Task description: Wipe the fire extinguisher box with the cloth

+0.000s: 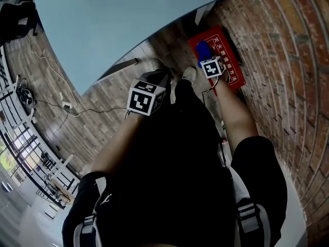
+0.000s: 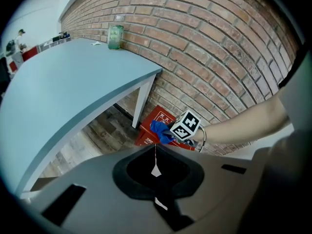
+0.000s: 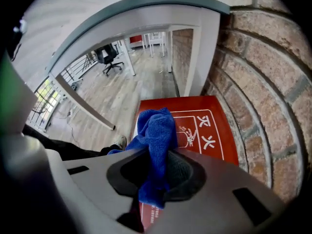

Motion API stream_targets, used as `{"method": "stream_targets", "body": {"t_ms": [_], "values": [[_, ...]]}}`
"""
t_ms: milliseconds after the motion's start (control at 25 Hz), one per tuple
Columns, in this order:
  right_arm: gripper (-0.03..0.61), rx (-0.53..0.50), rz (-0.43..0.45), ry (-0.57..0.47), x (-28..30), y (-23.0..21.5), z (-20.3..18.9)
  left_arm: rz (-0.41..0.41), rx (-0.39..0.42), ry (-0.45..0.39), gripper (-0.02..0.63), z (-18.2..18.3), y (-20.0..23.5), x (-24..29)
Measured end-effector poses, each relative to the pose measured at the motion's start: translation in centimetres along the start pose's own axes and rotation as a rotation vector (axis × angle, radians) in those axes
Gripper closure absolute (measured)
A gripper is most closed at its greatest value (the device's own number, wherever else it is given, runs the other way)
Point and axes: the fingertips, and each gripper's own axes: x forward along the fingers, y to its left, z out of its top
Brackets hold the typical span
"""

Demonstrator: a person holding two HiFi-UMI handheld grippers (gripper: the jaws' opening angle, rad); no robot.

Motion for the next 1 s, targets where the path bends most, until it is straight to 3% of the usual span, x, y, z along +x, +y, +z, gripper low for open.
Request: {"method": "stream_targets", "body": {"t_ms": [160, 400, 640, 880, 1000], "values": [[0.495, -0.099, 0.041, 0.016, 0.1, 1.3, -0.6, 0.002, -0.001, 0.0, 0.603, 0.3, 0.0, 0.1], [0.495, -0.055, 0.147, 0.148, -0.4, -0.5, -2.5, -0.006, 0.0, 0.0, 0.603, 0.7, -0.7, 0.3], [0.495, 0.058, 0.062, 0.059, -1.2, -6.5, -1.7, -0.009, 0.004, 0.01, 0.603, 0.6, -1.2, 0.7], [0.495, 0.148, -0.136, 0.136, -3.4, -12.1, -4.1, -0.028, 0.026, 0.019, 0.603, 1.2, -2.2, 1.3], [0.495, 0.197, -0.157, 0.053, -3.4, -12.0, -3.5, -0.034, 0.043, 0.022, 0.603, 1.5, -2.5, 1.5]]}}
